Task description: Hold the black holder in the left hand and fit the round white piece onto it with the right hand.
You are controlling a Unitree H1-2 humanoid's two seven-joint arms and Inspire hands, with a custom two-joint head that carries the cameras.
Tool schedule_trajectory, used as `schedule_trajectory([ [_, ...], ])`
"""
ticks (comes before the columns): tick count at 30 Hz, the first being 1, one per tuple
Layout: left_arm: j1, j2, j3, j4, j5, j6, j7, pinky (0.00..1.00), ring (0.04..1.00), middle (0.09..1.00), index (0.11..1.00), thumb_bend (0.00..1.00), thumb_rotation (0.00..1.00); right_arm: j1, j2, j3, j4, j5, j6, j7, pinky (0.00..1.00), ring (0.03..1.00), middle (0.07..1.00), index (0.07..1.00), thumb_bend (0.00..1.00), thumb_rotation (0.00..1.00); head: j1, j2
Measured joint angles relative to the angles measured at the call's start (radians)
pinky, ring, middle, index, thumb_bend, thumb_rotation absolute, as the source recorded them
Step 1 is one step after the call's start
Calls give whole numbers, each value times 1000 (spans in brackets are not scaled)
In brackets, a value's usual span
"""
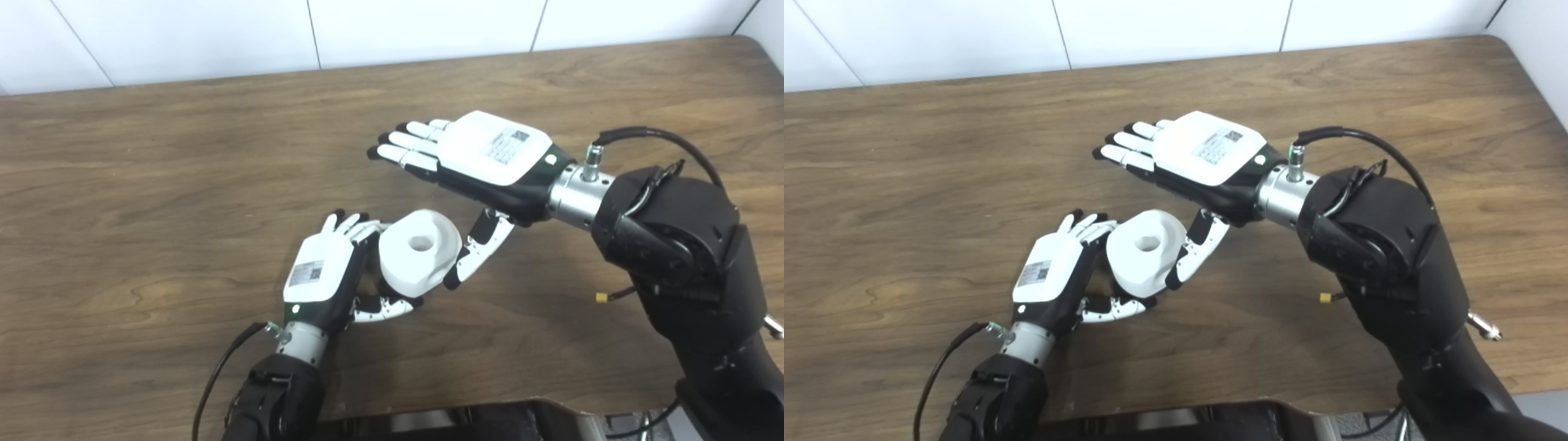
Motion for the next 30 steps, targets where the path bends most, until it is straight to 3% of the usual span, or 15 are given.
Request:
schedule_trajectory([
  [5, -3, -3, -6, -15, 22, 22, -41, 1000, 951, 911, 995, 1000, 279, -9, -4, -10, 25, 4, -1, -2, 956, 1000, 1000, 1000, 1000, 490, 2, 0],
  [15, -4, -13, 5, -29, 3, 49, -86, 1000, 988, 956, 1000, 1000, 279, -21, -3, -13, 94, -4, -12, -56, 939, 1000, 996, 1000, 1000, 504, 9, 0],
  [21, -16, -24, 40, -86, -62, 103, -188, 1000, 1000, 979, 1000, 1000, 315, -21, -3, -11, 118, -6, -25, -95, 943, 1000, 995, 1000, 1000, 499, 17, -11],
  [25, -35, -25, 63, -134, -84, 167, -273, 1000, 1000, 996, 1000, 1000, 284, -21, -4, -11, 128, -4, -27, -104, 948, 1000, 996, 1000, 1000, 498, 17, -15],
  [30, -75, 5, 102, -178, -108, 228, -385, 1000, 1000, 1000, 1000, 1000, 286, -21, -15, -17, 150, 10, -31, -121, 947, 1000, 993, 1000, 1000, 477, 31, -26],
])
